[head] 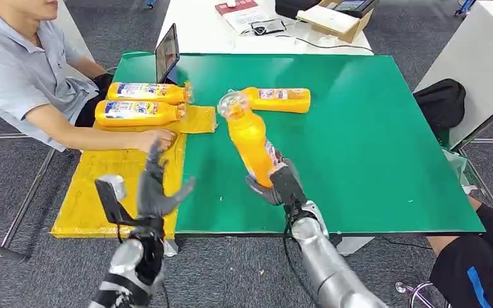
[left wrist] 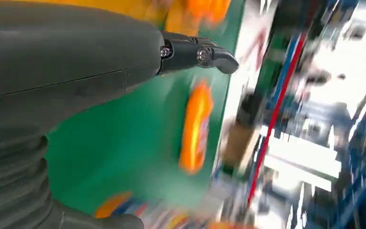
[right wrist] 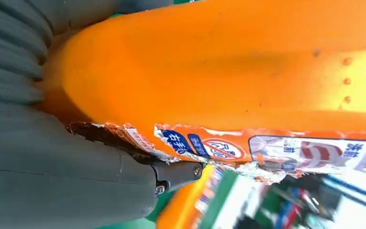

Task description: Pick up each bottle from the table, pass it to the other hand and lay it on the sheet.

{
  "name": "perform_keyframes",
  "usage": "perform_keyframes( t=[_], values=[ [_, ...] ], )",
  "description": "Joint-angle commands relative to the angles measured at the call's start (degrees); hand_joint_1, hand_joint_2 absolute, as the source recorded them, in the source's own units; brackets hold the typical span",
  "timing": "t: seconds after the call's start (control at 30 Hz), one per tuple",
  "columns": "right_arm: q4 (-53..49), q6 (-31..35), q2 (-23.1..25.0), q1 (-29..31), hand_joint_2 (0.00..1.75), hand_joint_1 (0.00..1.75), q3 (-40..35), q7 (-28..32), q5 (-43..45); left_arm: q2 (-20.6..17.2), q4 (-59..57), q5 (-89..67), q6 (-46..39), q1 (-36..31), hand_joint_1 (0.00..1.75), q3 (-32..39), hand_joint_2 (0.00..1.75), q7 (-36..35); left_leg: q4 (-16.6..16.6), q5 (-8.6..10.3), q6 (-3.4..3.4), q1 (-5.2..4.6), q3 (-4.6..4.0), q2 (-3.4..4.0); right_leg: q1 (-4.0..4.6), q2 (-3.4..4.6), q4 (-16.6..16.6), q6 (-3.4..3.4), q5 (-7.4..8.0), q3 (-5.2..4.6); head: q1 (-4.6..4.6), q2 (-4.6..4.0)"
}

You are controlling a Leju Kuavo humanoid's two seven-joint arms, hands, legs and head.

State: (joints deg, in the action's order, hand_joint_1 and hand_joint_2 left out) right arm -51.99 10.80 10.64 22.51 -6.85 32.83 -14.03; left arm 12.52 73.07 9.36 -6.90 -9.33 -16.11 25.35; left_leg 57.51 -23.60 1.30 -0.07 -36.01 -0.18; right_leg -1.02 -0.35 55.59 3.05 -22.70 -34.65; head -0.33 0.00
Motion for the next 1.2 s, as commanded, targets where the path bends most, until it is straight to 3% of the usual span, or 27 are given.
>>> perform_keyframes(
  t=[0.03, 0.17, 0.2, 0.47, 0.63, 0.67, 0.7, 0.73, 0.9, 1.0, 1.07, 1.2],
  values=[
    [-7.7, 1.2, -1.4, -4.0, 1.75, 1.62, -9.4, -1.1, 0.6, -2.0, 6.8, 2.3, 7.0, 6.1, 0.00, -6.3, 1.75, 1.6, 0.0, -0.14, -0.08, 0.06, 0.27, 0.11, 0.06, 0.12, 0.0, -0.13, -0.10, 0.23, 0.00, 0.00],
    [-0.8, -1.3, -1.6, -2.1, 1.75, 1.73, -15.9, -1.5, -4.0, -2.2, 8.4, 1.7, 9.3, 6.2, 0.00, -7.0, 1.75, 1.3, 0.0, -0.16, -0.12, 0.09, 0.33, 0.14, 0.10, 0.14, 0.0, -0.17, -0.11, 0.27, -0.02, 0.00],
    [0.0, -1.1, -1.3, -2.0, 1.75, 1.66, -17.0, -1.3, -4.9, -2.2, 8.1, 1.9, 9.5, 5.9, 0.00, -7.0, 1.75, 1.1, 0.0, -0.12, -0.10, 0.07, 0.26, 0.11, 0.08, 0.11, 0.0, -0.14, -0.08, 0.21, -0.02, 0.00],
    [0.0, -1.2, -1.4, -1.7, 1.75, 1.69, -16.9, -1.3, -4.9, -2.1, 7.6, 1.9, 9.5, 5.7, 0.00, -6.9, 1.75, 1.1, -0.1, -0.03, -0.05, 0.06, 0.15, 0.03, 0.05, 0.04, 0.0, -0.07, -0.03, 0.13, -0.02, 0.00],
    [4.5, 1.3, 0.3, -1.0, 1.75, 1.68, -23.9, -3.1, -12.3, -1.0, 7.5, 3.8, 9.9, 3.8, 0.00, -6.4, 1.75, 1.4, 0.0, -0.07, -0.09, 0.09, 0.21, 0.06, 0.08, 0.07, 0.0, -0.12, -0.05, 0.19, 0.02, 0.00],
    [5.8, 1.8, 0.5, -0.6, 1.75, 1.68, -24.5, -4.1, -12.9, -1.0, 7.7, 3.0, 8.6, 3.8, 0.00, -6.5, 1.75, 0.9, 0.0, -0.13, -0.12, 0.11, 0.32, 0.10, 0.11, 0.11, 0.0, -0.16, -0.10, 0.29, 0.00, 0.00],
    [7.7, 3.9, 0.9, -0.7, 1.75, 1.64, -24.9, -5.6, -14.0, -1.3, 6.4, -0.6, 3.5, 3.4, 0.00, -7.3, 1.75, -4.3, 0.0, -0.10, -0.10, 0.09, 0.26, 0.14, 0.08, 0.15, 0.0, -0.14, -0.05, 0.21, 0.00, 0.00],
    [8.7, 4.5, 0.9, -0.5, 1.75, 1.68, -24.9, -5.6, -14.1, -1.1, 4.7, 1.5, 4.0, 3.2, 0.00, -7.2, 1.75, -8.3, 0.0, -0.06, -0.08, 0.08, 0.20, 0.10, 0.08, 0.11, 0.0, -0.11, -0.03, 0.16, 0.00, 0.00],
    [9.2, 6.9, 1.6, 1.9, 1.75, 1.64, -25.1, -4.3, -14.4, -1.4, -1.3, 4.0, 5.0, 1.8, 0.00, -7.8, 1.75, -8.4, -0.1, -0.08, -0.11, 0.10, 0.37, 0.00, 0.09, 0.02, 0.0, -0.16, -0.09, 0.32, 0.00, 0.00],
    [8.3, 4.3, 2.0, 2.8, 1.75, 1.66, -25.6, -4.7, -13.1, -1.1, -3.0, 5.7, 4.8, 0.6, 0.00, -7.9, 1.75, -9.1, 0.0, -0.13, -0.09, 0.07, 0.32, 0.19, 0.07, 0.19, 0.0, -0.15, -0.08, 0.24, -0.02, 0.00],
    [9.2, 7.3, 2.7, 3.5, 1.75, 1.62, -26.1, -8.2, -14.8, -0.6, -3.7, 4.5, 0.2, 0.0, 0.00, -7.3, 1.75, -9.3, 0.0, -0.04, -0.08, 0.06, 0.18, 0.01, 0.05, 0.01, 0.0, -0.12, -0.05, 0.14, 0.00, 0.00],
    [10.5, 6.2, 3.2, 4.8, 1.75, 1.52, -26.1, -8.4, -13.6, -1.5, -2.8, 6.3, 1.9, 0.0, 0.05, -7.1, 1.75, -10.0, 0.0, -0.07, -0.10, 0.07, 0.23, 0.15, 0.06, 0.14, 0.0, -0.13, -0.04, 0.15, -0.02, 0.00]
  ],
)
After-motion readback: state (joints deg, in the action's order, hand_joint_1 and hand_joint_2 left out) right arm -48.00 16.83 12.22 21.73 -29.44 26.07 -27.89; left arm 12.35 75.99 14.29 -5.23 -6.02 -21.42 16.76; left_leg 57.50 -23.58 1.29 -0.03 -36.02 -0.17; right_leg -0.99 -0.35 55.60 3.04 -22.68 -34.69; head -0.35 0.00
